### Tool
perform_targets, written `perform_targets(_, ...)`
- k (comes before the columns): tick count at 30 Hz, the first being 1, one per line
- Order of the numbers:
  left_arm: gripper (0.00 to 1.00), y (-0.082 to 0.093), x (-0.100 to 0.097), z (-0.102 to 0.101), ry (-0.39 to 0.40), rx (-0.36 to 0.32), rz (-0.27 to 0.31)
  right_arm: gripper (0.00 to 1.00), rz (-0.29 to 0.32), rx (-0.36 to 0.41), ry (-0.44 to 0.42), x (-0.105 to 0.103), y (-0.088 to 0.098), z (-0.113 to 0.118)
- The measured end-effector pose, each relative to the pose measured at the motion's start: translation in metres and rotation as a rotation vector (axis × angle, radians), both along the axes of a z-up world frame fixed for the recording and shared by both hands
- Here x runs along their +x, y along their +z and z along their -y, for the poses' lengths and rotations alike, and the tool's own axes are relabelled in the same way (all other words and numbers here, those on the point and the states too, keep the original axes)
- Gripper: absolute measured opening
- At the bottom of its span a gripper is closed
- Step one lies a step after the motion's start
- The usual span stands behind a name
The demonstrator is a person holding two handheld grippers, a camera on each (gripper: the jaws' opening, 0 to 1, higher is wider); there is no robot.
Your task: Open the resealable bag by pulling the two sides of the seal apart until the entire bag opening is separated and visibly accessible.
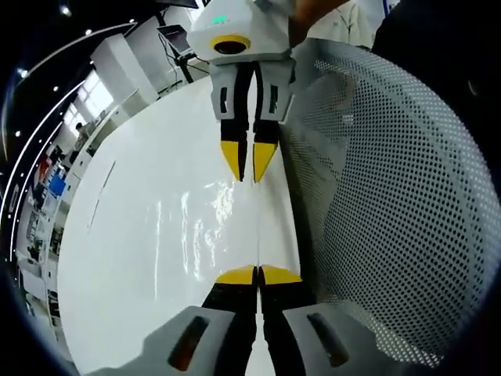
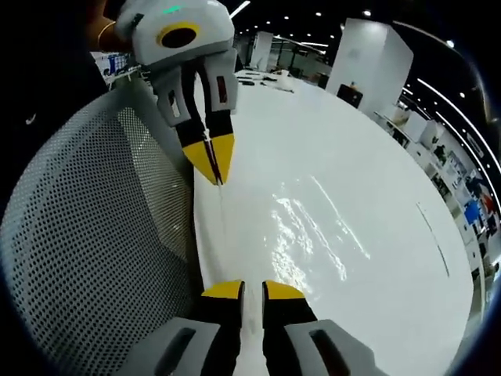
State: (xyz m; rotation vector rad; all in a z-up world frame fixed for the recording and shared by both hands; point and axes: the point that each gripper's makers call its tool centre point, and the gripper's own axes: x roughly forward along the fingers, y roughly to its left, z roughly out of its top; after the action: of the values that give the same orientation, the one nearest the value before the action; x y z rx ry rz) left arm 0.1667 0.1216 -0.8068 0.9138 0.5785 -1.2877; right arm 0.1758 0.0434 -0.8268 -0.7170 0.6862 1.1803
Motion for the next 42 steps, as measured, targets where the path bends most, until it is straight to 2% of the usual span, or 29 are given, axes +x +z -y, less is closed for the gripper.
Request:
perform_targets(12, 0.0, 0.008, 0.003, 0.005, 0.0, -0.039, 0.011, 0.02, -0.027, 0.015, -0.026, -0.002, -0.01, -0.01)
perform_targets(20, 0.0, 0.006, 0.006, 0.001, 0.024, -0.022, 0.034, 0.0, -0.063, 0.055, -0.076, -0.003, -0.01, -0.015)
perform_targets(23, 0.0, 0.008, 0.009, 0.001, 0.032, -0.025, 0.054, 0.0, -0.061, 0.062, -0.084, -0.002, -0.007, -0.015)
perform_targets(27, 0.07, 0.01, 0.009, 0.003, 0.03, -0.01, 0.068, 0.0, -0.058, 0.076, -0.112, 0.002, -0.003, -0.015)
perform_targets(34, 0.12, 0.02, 0.009, 0.012, 0.027, -0.03, 0.109, 0.0, -0.048, 0.088, -0.103, 0.002, 0.004, -0.023)
perform_targets(38, 0.14, 0.019, 0.01, 0.015, 0.028, -0.027, 0.134, 0.0, -0.049, 0.106, -0.092, 0.0, 0.011, -0.033)
perform_targets(42, 0.14, 0.026, 0.007, 0.022, 0.032, -0.065, 0.129, 0.0, -0.041, 0.106, -0.08, 0.0, 0.014, -0.037)
